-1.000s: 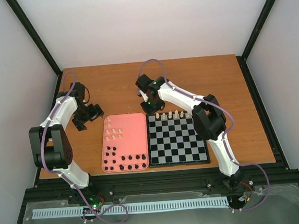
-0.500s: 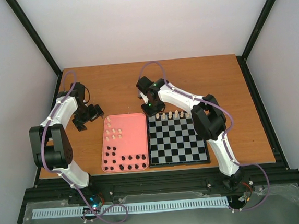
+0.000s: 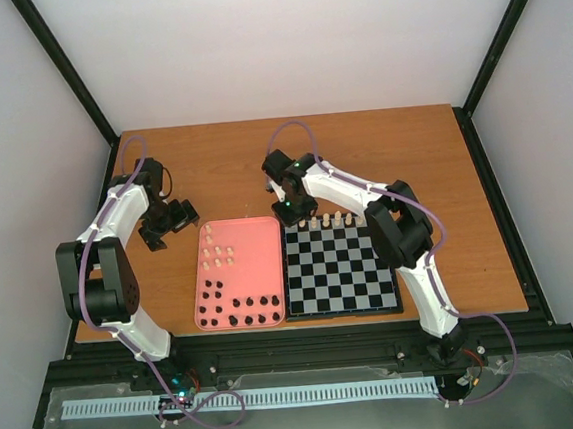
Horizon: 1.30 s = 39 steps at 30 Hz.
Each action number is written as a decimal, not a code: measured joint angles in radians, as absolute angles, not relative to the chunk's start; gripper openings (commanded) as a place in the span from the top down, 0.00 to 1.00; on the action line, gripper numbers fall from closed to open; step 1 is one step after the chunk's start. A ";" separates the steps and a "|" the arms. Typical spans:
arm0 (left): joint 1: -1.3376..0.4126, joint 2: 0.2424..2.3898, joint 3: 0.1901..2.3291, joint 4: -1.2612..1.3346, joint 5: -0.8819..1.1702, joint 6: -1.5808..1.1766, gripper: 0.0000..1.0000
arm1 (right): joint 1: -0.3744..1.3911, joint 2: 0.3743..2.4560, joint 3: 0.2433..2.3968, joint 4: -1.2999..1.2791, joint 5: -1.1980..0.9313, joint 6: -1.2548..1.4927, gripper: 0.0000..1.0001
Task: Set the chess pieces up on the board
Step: Place the chess piece on the chessboard, then pick up the chess piece from the storage box.
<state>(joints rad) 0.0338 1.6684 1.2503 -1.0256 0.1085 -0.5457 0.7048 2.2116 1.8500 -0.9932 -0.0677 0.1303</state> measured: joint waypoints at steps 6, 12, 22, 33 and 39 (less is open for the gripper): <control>0.034 1.668 1.250 -1.026 0.109 -0.546 0.00 | 0.709 2.223 1.853 -0.995 -0.072 0.127 0.95; 0.034 1.668 1.250 -1.026 0.109 -0.545 0.00 | 0.714 2.226 1.858 -0.994 -0.076 0.127 0.91; 0.034 1.668 1.250 -1.026 0.109 -0.546 0.00 | 0.717 2.228 1.874 -1.007 -0.081 0.113 0.67; 0.034 1.668 1.250 -1.026 0.109 -0.545 0.00 | 0.737 2.228 2.074 -1.064 -0.091 0.089 0.52; 0.034 1.668 1.250 -1.026 0.109 -0.546 0.00 | 0.809 2.284 2.237 -1.081 -0.143 0.081 0.52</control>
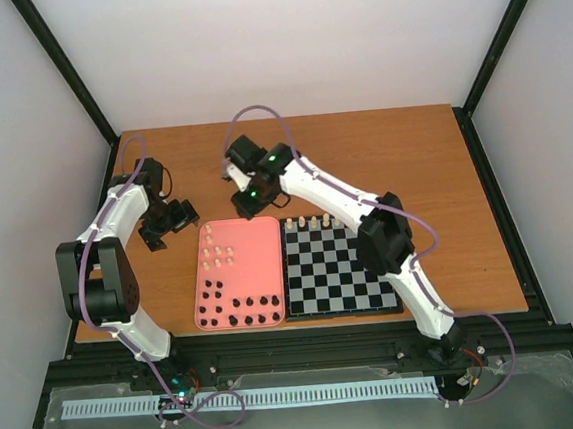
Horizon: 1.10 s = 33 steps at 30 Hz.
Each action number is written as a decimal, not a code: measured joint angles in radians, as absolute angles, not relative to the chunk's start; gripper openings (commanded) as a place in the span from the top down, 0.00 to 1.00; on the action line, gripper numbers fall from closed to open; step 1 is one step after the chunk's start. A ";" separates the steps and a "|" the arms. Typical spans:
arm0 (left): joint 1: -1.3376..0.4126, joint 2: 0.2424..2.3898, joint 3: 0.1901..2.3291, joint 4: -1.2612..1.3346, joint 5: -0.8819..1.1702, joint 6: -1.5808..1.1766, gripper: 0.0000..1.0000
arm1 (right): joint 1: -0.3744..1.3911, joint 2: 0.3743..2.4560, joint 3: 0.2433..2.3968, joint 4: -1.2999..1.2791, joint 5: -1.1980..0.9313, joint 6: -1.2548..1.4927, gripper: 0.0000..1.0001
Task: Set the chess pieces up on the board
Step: Pick up the chess piece from the storage box.
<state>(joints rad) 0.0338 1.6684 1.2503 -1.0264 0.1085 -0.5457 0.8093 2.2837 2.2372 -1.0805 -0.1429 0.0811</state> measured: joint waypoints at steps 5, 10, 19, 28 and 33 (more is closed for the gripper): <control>0.034 1.668 1.250 -1.026 0.108 -0.546 0.00 | 0.886 2.385 2.309 -1.073 -0.206 0.078 0.53; 0.034 1.668 1.250 -1.026 0.108 -0.546 0.00 | 0.925 2.460 2.313 -1.065 -0.251 0.083 0.53; 0.034 1.668 1.250 -1.026 0.108 -0.546 0.00 | 0.920 2.489 2.317 -1.036 -0.268 0.094 0.56; 0.034 1.668 1.250 -1.026 0.109 -0.546 0.00 | 0.923 2.544 2.335 -1.028 -0.294 0.098 0.58; 0.034 1.668 1.250 -1.026 0.109 -0.546 0.00 | 0.924 2.558 2.346 -1.028 -0.300 0.102 0.61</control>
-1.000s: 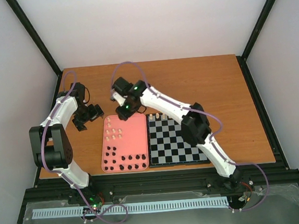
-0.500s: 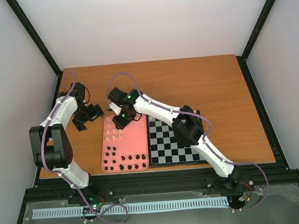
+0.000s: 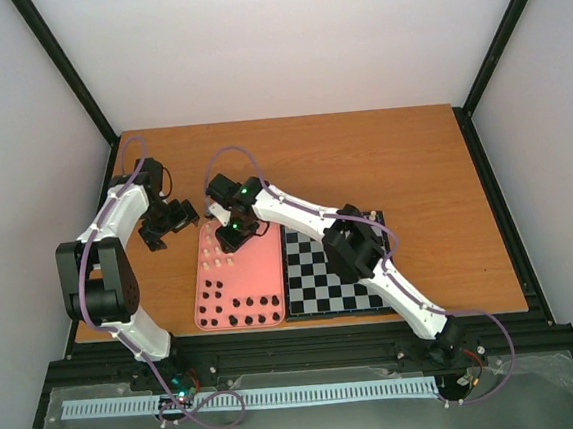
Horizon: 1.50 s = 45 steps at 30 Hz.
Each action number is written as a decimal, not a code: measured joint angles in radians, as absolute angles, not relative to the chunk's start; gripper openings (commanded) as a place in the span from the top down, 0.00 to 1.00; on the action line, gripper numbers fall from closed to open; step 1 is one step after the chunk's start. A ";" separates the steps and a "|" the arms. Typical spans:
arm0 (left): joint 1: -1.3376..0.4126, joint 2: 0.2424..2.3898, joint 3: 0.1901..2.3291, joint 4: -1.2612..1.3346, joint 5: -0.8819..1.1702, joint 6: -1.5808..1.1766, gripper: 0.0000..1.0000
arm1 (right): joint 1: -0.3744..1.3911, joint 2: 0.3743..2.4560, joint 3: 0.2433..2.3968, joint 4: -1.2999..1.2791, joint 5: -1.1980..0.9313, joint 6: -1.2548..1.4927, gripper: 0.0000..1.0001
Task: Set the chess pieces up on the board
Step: Pick up the chess piece from the storage box.
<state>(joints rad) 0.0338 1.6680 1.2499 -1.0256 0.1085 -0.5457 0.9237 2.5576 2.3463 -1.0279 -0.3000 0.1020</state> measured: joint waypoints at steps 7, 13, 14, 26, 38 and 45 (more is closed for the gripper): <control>0.034 1.668 1.250 -1.025 0.109 -0.546 0.00 | 0.924 2.574 2.367 -1.029 -0.300 0.106 0.67; 0.034 1.668 1.250 -1.025 0.109 -0.546 0.00 | 0.924 2.576 2.367 -1.029 -0.300 0.109 0.75; 0.034 1.668 1.250 -1.025 0.109 -0.546 0.00 | 0.924 2.576 2.367 -1.029 -0.300 0.110 0.77; 0.034 1.668 1.250 -1.025 0.109 -0.546 0.00 | 0.923 2.578 2.368 -1.029 -0.292 0.113 0.87; 0.034 1.668 1.250 -1.025 0.109 -0.546 0.00 | 0.866 2.479 2.344 -1.064 -0.201 0.144 0.87; 0.034 1.668 1.250 -1.025 0.117 -0.545 0.00 | 0.775 2.127 2.093 -1.072 -0.090 0.185 0.88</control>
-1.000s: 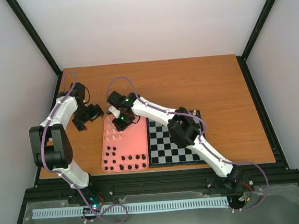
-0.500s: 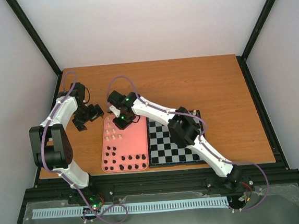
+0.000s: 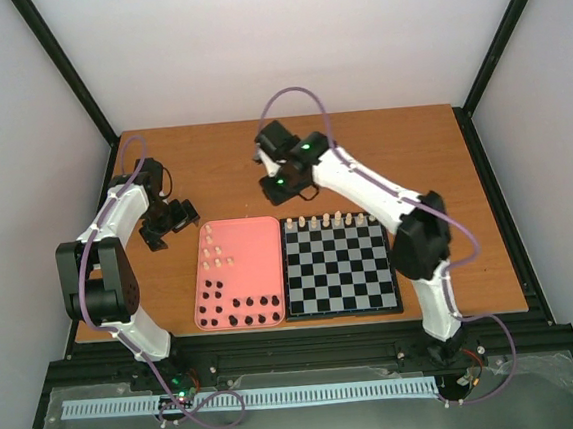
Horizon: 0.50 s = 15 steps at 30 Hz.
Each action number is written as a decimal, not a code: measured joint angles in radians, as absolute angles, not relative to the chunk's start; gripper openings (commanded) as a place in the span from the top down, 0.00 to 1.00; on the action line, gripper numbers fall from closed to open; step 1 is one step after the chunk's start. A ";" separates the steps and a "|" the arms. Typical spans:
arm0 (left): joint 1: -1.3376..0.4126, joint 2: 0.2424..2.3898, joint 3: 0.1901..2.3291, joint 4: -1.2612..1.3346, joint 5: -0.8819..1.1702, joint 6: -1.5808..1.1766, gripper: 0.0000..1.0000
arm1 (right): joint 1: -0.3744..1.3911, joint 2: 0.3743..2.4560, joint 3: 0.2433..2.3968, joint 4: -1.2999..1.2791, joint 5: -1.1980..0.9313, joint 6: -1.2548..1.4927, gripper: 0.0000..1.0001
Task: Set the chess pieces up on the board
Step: Place the chess piece on the chessboard.
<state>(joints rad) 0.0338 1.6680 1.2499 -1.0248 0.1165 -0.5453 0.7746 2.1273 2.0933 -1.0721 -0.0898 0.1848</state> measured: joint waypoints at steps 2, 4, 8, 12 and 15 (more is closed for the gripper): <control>0.034 1.668 1.250 -1.025 0.119 -0.545 0.00 | 0.743 2.024 1.983 -1.063 -0.059 0.204 0.88; 0.034 1.668 1.250 -1.024 0.121 -0.546 0.00 | 0.704 1.928 1.855 -1.051 -0.028 0.229 0.88; 0.034 1.668 1.250 -1.025 0.124 -0.546 0.00 | 0.600 1.778 1.585 -1.030 0.029 0.296 0.88; 0.034 1.668 1.250 -1.025 0.126 -0.546 0.00 | 0.488 1.679 1.359 -0.992 0.041 0.370 0.88; 0.034 1.668 1.250 -1.025 0.128 -0.546 0.00 | 0.424 1.637 1.256 -0.962 0.028 0.411 0.88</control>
<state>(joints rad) 0.0338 1.6680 1.2499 -1.0248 0.1276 -0.5457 0.4240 1.6375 1.2560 -0.9619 0.0277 0.4110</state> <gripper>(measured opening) 0.998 0.120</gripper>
